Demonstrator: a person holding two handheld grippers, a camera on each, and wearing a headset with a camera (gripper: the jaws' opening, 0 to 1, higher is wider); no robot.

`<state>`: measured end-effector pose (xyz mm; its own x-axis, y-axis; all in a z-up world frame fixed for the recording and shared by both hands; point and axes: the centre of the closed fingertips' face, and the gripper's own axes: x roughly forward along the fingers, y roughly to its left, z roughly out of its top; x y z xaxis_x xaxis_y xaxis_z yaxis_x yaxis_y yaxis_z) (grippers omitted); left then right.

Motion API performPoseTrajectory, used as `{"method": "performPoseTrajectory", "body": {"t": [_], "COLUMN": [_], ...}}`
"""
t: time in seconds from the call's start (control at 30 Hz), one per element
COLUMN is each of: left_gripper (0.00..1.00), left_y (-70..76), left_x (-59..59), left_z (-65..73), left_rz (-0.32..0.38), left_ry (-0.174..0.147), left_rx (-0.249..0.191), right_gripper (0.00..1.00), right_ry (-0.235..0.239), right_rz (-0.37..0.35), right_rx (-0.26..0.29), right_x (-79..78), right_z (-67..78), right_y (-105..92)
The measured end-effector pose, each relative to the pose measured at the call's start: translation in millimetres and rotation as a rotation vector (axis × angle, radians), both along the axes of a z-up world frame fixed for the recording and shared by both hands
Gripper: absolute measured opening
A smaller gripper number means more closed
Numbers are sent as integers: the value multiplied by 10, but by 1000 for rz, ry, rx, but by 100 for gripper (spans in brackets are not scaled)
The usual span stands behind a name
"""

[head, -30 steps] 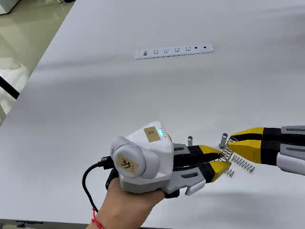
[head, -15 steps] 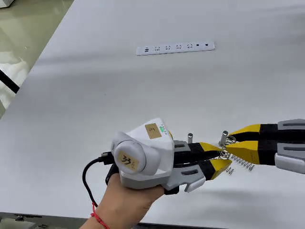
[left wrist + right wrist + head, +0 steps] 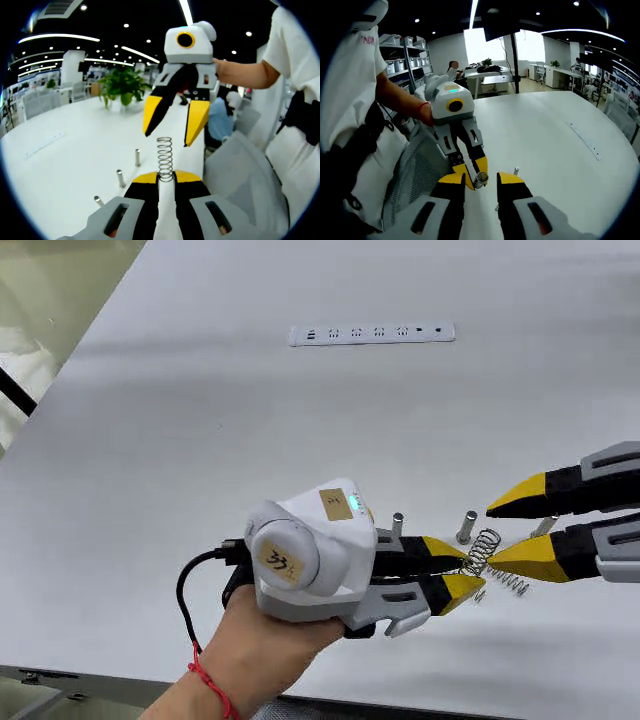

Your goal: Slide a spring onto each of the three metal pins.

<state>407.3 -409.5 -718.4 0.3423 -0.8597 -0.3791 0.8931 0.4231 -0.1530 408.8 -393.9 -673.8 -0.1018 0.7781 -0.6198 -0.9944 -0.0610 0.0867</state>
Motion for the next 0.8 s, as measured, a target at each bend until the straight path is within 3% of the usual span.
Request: {"method": "performPoseTrajectory", "body": {"t": [0.17, 0.47, 0.8], "left_gripper": [10, 10, 10], "left_y": [-20, -37, -42], "left_x": [-33, -65, -71], "left_z": [-31, -63, -62], "left_rz": [-27, -47, -55], "left_ry": [-6, -10, -15], "left_rx": [21, 29, 21], "right_gripper": [25, 21, 16], "right_ry": [-51, -79, -91], "right_rz": [162, 349, 424], "right_rx": [-129, -288, -360], "right_x": [-54, -108, -164], "right_z": [-103, -255, -336], "right_y": [8, -42, -29]}}
